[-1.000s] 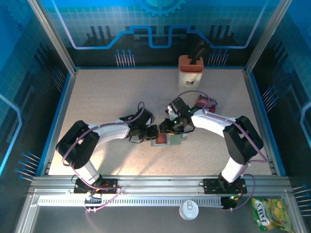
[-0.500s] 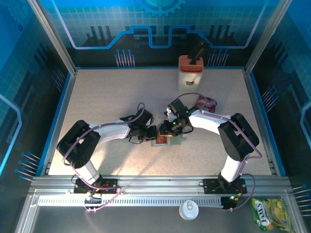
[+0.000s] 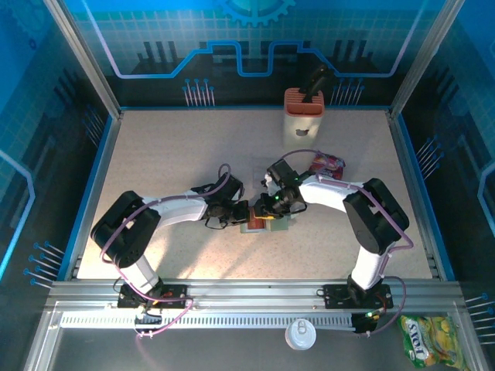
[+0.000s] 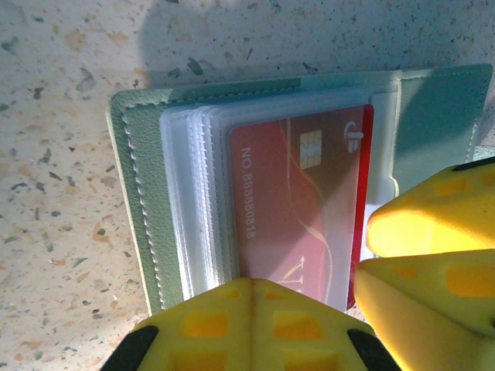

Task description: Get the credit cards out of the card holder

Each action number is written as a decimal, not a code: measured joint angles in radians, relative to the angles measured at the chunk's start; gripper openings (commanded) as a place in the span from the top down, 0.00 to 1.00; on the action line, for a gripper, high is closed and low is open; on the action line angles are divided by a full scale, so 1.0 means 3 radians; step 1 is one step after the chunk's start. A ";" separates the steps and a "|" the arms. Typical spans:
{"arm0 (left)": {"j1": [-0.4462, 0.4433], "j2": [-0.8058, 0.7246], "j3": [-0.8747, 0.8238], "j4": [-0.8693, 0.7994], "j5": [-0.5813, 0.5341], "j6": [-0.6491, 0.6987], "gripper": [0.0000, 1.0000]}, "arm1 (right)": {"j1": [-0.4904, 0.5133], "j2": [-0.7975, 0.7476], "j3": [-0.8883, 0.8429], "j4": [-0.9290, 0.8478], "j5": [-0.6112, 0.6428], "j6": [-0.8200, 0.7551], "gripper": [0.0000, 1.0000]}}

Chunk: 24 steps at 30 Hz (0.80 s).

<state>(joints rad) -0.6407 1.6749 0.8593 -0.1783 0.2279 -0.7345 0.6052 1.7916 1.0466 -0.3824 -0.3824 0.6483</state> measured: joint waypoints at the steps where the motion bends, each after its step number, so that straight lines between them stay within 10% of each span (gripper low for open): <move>1: 0.0000 0.0000 0.0000 0.0000 0.0000 0.0001 1.00 | 0.0000 0.0003 -0.0005 -0.0001 0.0000 0.0000 0.70; 24: 0.0000 0.0001 0.0001 -0.0020 -0.0013 0.0001 1.00 | -0.0056 0.0005 -0.0042 -0.0104 0.0151 -0.0053 0.72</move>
<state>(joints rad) -0.6407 1.6752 0.8597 -0.1844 0.2241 -0.7341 0.5884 1.7931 1.0340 -0.4137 -0.3370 0.6323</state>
